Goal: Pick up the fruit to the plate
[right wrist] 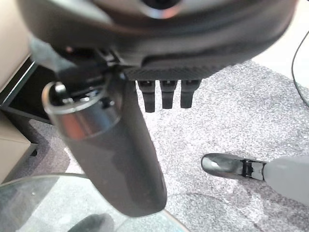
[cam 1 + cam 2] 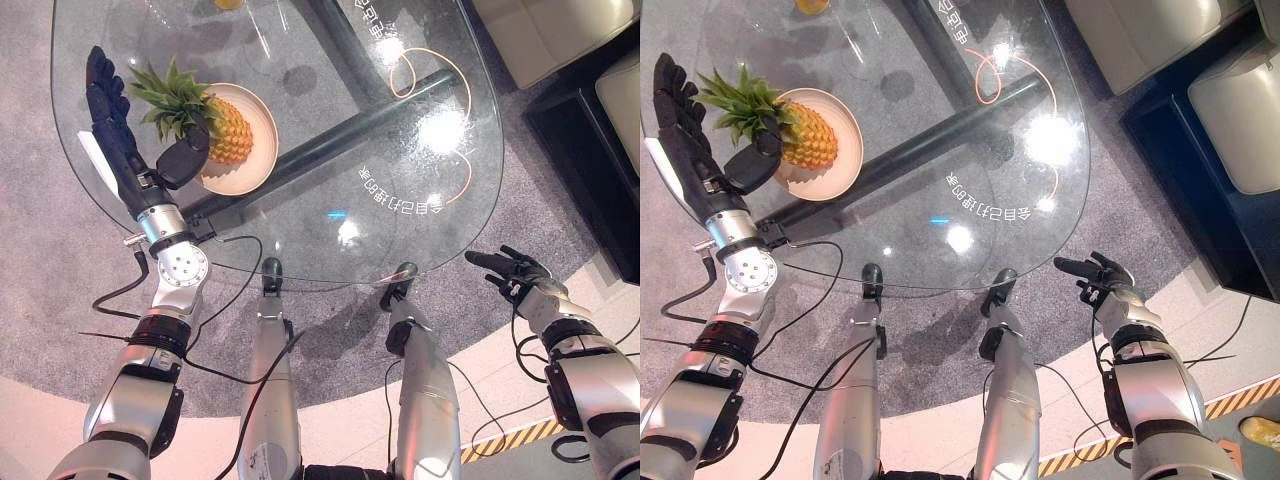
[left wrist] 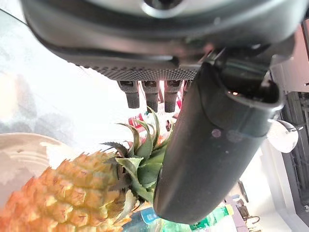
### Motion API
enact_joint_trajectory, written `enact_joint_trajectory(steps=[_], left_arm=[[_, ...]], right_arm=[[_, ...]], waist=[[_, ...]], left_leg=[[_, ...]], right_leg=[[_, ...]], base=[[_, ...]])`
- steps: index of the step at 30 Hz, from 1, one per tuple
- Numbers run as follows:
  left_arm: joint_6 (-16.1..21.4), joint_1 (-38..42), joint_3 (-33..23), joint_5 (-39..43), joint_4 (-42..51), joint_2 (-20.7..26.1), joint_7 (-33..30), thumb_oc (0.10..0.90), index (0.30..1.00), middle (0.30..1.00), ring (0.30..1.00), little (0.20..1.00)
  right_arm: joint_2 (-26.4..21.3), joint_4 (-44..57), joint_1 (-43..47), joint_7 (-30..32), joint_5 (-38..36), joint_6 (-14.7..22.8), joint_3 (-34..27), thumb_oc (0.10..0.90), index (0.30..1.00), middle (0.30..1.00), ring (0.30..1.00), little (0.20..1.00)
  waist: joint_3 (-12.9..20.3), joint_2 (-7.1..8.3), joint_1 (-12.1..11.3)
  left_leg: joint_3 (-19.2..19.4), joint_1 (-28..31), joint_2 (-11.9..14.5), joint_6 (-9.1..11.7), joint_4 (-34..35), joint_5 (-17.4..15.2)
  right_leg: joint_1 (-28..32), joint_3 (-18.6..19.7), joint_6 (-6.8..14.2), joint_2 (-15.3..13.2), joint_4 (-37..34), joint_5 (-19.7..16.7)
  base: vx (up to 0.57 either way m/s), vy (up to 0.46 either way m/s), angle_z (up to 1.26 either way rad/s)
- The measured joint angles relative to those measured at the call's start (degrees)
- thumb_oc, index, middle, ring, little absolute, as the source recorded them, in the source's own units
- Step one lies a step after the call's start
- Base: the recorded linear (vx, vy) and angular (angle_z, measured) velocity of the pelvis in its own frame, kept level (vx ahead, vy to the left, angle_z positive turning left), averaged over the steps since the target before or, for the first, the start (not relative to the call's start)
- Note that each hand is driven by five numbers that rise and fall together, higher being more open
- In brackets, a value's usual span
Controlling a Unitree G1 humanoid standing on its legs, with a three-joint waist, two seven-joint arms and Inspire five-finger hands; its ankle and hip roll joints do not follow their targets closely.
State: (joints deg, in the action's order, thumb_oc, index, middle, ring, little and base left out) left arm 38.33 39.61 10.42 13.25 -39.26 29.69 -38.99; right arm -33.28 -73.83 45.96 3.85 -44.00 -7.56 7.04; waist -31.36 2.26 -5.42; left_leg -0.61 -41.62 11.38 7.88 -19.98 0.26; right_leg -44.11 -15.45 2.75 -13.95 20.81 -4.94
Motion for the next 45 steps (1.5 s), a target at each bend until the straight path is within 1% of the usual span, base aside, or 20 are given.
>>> enact_joint_trajectory(steps=[6,12,17,21,24,26,28,30,33,36,38,40,42,44,45], left_arm=[[0.0,-0.5,0.1,0.1,0.0,-0.1,2.1,0.8,0.9,0.9,0.9,0.9],[0.0,-1.9,0.1,0.3,0.1,-0.1,3.4,0.8,0.9,0.9,0.9,0.9],[0.0,-3.6,0.1,0.4,0.1,-0.1,4.6,0.8,0.9,0.9,0.9,0.9],[0.0,-6.5,-0.1,0.4,0.6,-0.1,4.6,0.8,0.9,0.9,0.9,0.9],[-0.1,-8.2,-0.2,0.3,2.5,0.0,4.6,0.8,0.9,0.9,0.9,0.9],[-0.1,-8.5,-0.4,0.3,3.2,0.0,4.5,0.8,0.9,0.9,0.9,0.9],[-0.2,-8.6,-0.5,0.3,3.6,0.1,4.6,0.8,0.9,0.9,0.9,0.9],[-0.3,-8.9,-0.5,0.2,3.9,0.1,4.6,0.8,0.9,0.9,0.9,0.9],[-0.4,-9.5,-1.0,0.2,5.8,0.1,4.7,0.8,0.9,0.9,0.9,0.9],[-1.4,-12.1,-2.9,0.1,7.2,0.2,5.1,0.8,0.9,0.9,0.9,0.9],[-3.1,-14.3,-4.2,0.2,7.3,0.2,7.3,0.8,0.9,0.9,0.9,0.9],[-5.0,-17.3,-4.5,0.3,7.0,0.2,9.5,0.8,0.9,0.9,0.9,0.9],[-7.0,-20.4,-4.6,0.3,4.9,0.1,11.5,0.8,0.9,0.9,0.9,0.9],[-9.4,-23.5,-4.8,0.2,0.3,-0.4,13.5,0.8,0.9,0.9,0.9,0.9],[-10.7,-25.0,-5.0,0.3,-1.3,-1.1,13.9,0.8,0.9,0.9,0.9,0.9]], right_arm=[[0.0,-0.1,-0.9,0.0,0.0,-0.1,-0.1,0.8,0.9,0.9,0.9,0.9],[0.1,-1.2,-1.2,0.0,-0.2,-0.7,-0.3,0.8,0.9,0.9,0.9,0.9],[0.2,-1.7,-3.5,-0.1,-0.5,-0.9,-0.5,0.8,0.9,0.9,0.9,0.9],[1.7,-2.3,-5.7,-0.3,-0.5,-1.0,-2.5,0.8,0.9,0.9,0.9,0.9],[2.2,-2.4,-7.9,-0.5,-0.5,-1.2,-2.9,0.8,0.9,0.9,0.9,0.9],[2.3,-2.4,-9.5,-0.6,-0.4,-1.1,-3.2,0.8,0.9,0.9,0.9,0.9],[2.6,-2.8,-10.9,-0.8,-0.2,-1.2,-4.8,0.8,0.9,0.9,0.9,0.9],[2.8,-3.5,-12.1,-1.0,0.1,-1.3,-5.6,0.8,0.9,0.9,0.9,0.9],[3.0,-3.5,-14.4,-1.3,0.3,-1.3,-7.3,0.8,0.9,0.9,0.9,0.9],[3.7,-3.4,-17.1,-1.5,1.4,-1.3,-9.4,0.8,0.9,0.9,0.9,0.9],[4.6,-3.4,-19.3,-2.4,4.0,-1.2,-11.0,0.8,0.9,0.9,0.9,0.9],[4.9,-3.5,-22.7,-3.4,7.4,-1.2,-11.9,0.8,0.9,0.9,0.9,0.9],[4.9,-3.8,-25.6,-3.7,10.5,-1.3,-12.1,0.8,0.9,0.9,0.9,0.9],[5.2,-3.9,-29.0,-4.0,13.7,-1.3,-13.0,0.8,0.9,0.9,0.9,0.9],[5.3,-3.9,-30.5,-4.3,15.0,-1.3,-13.0,0.8,0.9,0.9,0.9,0.9]], waist=[[0.0,0.04,-0.6],[0.0,0.21,-0.7],[0.0,0.7,-0.9],[0.0,0.8,-1.0],[0.0,0.79,-1.1],[0.0,0.79,-1.3],[0.0,0.79,-1.5],[0.1,0.75,-1.5],[0.1,0.74,-1.5],[0.6,0.57,-1.2],[0.8,0.46,-0.8],[2.5,0.12,-0.6],[5.1,-0.36,-0.6],[8.6,-0.96,-0.3],[11.1,-1.08,-0.2]], left_leg=[[-0.1,2.1,0.0,-0.1,0.2,0.0],[-1.0,3.2,0.0,0.0,0.1,0.0],[-1.1,6.6,0.0,0.0,1.7,0.0],[-0.5,11.6,0.2,0.0,4.1,0.0],[0.2,15.3,0.2,0.0,6.1,0.0],[0.6,17.6,0.1,0.3,7.2,0.3],[1.5,20.6,0.1,0.3,8.7,0.5],[1.9,23.9,-0.1,0.3,10.5,0.6],[2.3,27.2,-0.3,0.2,12.5,0.8],[3.2,31.4,-0.8,0.2,14.9,0.8],[3.5,34.7,-1.1,0.1,16.7,0.9],[3.8,36.9,-1.4,0.1,18.3,0.9],[4.4,38.5,-1.7,0.1,19.7,0.9],[4.9,40.9,-1.8,0.1,21.4,0.9],[5.1,41.1,-1.9,0.1,22.1,0.9]], right_leg=[[2.3,-0.1,0.4,0.0,-0.2,0.3],[4.4,-1.0,0.5,0.1,-0.6,0.5],[8.0,-1.5,0.7,0.5,-2.3,0.5],[12.6,-1.5,1.1,0.9,-4.4,0.3],[16.1,-1.4,1.5,1.0,-6.7,0.0],[18.5,-1.4,1.9,1.3,-8.3,-0.4],[21.4,-1.4,2.3,1.3,-10.4,-1.2],[24.6,-1.5,2.7,1.4,-12.2,-1.5],[28.2,-1.7,3.2,1.4,-14.8,-2.0],[32.2,-1.7,3.9,1.5,-17.6,-2.6],[35.7,-2.0,4.4,1.5,-20.1,-3.2],[38.1,-2.6,4.8,1.2,-21.8,-3.4],[39.4,-2.7,5.0,1.1,-23.0,-3.6],[41.7,-2.7,5.4,0.9,-24.7,-3.8],[41.9,-2.8,5.5,0.9,-25.4,-3.9]], base=[[0.0,0.0,0.0],[-0.01,-0.02,0.05],[0.0,-0.012,0.02],[0.02,0.006,-0.02],[0.04,0.029,-0.05],[0.05,0.038,-0.03],[0.06,0.051,-0.05],[0.08,0.046,-0.03],[0.11,0.055,0.01],[0.17,0.066,-0.04],[0.19,0.077,0.03],[0.17,0.095,0.04],[0.2,0.102,-0.02],[0.21,0.084,-0.03],[0.21,0.078,-0.02]])
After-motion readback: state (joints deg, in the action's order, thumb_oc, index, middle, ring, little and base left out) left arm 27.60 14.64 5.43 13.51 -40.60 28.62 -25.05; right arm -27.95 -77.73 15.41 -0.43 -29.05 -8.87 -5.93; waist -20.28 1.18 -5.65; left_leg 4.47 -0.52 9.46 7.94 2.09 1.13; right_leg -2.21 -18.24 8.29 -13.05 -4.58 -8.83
